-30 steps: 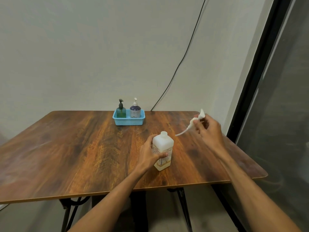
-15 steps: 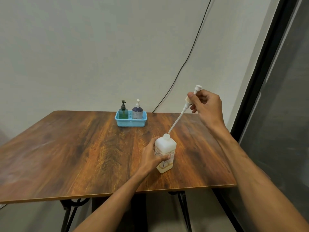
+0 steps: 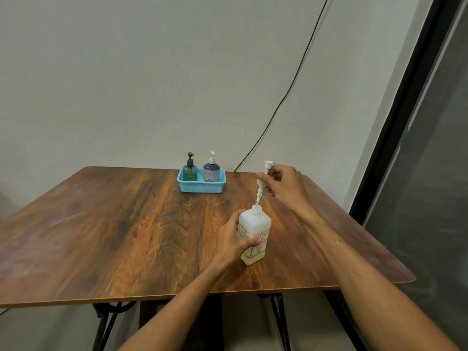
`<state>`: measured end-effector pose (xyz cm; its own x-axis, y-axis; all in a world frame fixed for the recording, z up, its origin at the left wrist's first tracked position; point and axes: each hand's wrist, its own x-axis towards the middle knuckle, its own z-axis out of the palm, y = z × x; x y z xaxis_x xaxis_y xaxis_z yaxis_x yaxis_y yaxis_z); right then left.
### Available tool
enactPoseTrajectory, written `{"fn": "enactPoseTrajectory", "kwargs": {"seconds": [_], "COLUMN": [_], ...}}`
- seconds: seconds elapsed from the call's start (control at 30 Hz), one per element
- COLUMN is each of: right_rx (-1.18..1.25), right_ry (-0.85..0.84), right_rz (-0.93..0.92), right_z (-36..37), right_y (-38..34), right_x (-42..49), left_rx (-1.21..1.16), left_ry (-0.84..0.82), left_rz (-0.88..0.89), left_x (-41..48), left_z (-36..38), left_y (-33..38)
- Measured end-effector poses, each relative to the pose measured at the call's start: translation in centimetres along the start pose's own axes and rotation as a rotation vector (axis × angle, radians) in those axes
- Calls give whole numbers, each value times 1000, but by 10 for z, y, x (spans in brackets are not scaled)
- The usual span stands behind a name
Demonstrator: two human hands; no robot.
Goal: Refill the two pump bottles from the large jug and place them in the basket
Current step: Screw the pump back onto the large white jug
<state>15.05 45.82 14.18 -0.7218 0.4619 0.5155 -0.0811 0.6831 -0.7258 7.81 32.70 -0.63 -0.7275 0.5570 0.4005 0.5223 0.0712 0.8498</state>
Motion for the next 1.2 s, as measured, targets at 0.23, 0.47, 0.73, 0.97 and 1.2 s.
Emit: {"fn": "enactPoseTrajectory", "kwargs": {"seconds": [0.23,0.47,0.73,0.97,1.2], "right_rx": [-91,-98,-53,-71,-62], "right_ry": [-107,-161,-110,-143,-165], "right_rz": [30,46,67,70,88], "right_z": [23,28,27,25,25], "right_y": [29,41,45,44,47], "right_x": [-10,-17,-19,-19,-19], "left_rx": [-9,-9,-33,-22,-35], "left_ry": [9,-2,-4,1,-8], "left_rz": [-1,-11,-22,-32,-35], "left_x": [-1,0,-1,-1,-1], "left_z": [1,1,2,3,2], "left_y": [-3,-5,-4,-5,-6]}}
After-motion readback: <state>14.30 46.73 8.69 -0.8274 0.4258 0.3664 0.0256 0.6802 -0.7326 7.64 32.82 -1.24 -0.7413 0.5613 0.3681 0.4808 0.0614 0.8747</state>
